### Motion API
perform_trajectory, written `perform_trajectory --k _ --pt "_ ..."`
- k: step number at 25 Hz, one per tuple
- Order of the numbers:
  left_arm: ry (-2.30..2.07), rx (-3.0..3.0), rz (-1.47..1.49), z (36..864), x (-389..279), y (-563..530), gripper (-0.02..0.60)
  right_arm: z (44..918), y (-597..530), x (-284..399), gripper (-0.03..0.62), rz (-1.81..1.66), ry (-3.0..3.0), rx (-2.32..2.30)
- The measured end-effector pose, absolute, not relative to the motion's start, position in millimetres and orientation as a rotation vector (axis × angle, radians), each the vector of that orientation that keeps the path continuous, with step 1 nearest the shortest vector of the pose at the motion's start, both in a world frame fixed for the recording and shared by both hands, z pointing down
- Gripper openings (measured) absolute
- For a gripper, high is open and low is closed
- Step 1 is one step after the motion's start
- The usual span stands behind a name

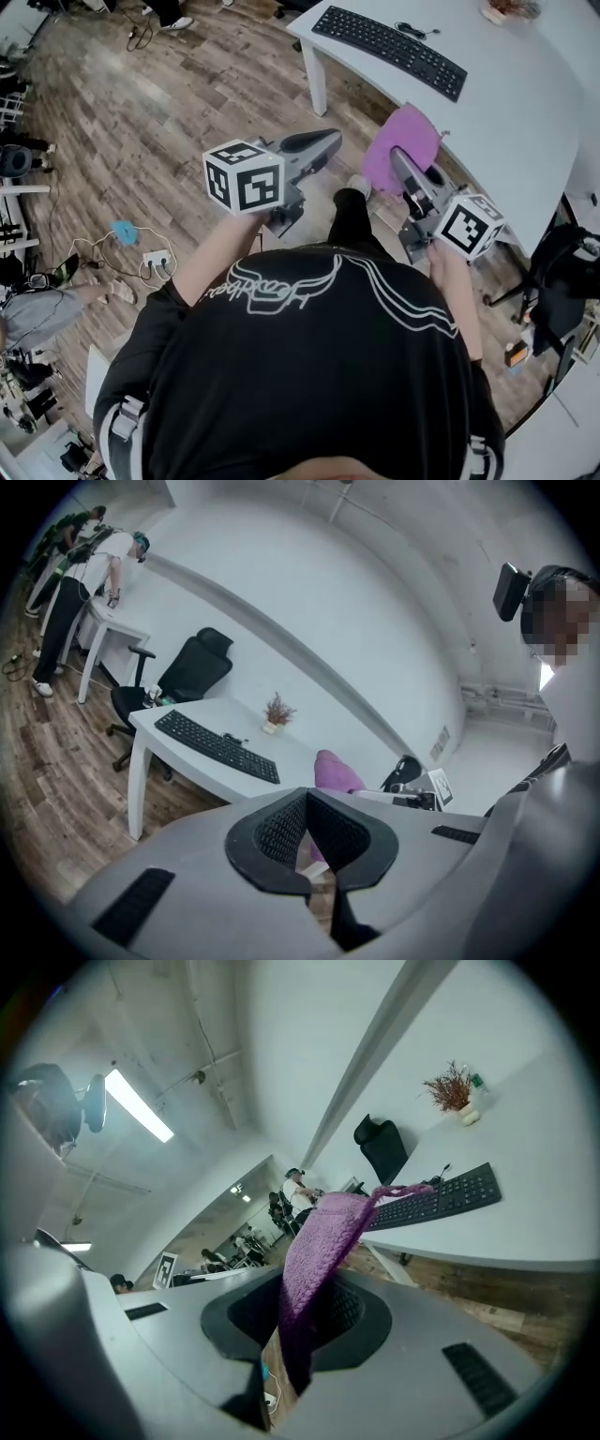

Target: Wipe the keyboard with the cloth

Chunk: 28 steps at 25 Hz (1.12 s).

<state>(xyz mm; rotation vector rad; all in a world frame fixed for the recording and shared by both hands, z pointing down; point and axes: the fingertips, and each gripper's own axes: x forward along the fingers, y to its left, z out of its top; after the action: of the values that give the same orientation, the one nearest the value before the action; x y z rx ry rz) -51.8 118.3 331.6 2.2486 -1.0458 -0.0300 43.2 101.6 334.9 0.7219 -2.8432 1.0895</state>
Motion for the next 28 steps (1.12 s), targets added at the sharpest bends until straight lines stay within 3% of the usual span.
perform_trajectory --k 16,28 --pt "-1.021 2.164 0.067 369 -45 -132 0.005 371 -146 35 0.060 1.207 -2.755 0.714" --pt "-0.982 2.147 0.152 383 -55 -220 0.005 391 -228 25 0.060 1.273 -2.701 0.759"
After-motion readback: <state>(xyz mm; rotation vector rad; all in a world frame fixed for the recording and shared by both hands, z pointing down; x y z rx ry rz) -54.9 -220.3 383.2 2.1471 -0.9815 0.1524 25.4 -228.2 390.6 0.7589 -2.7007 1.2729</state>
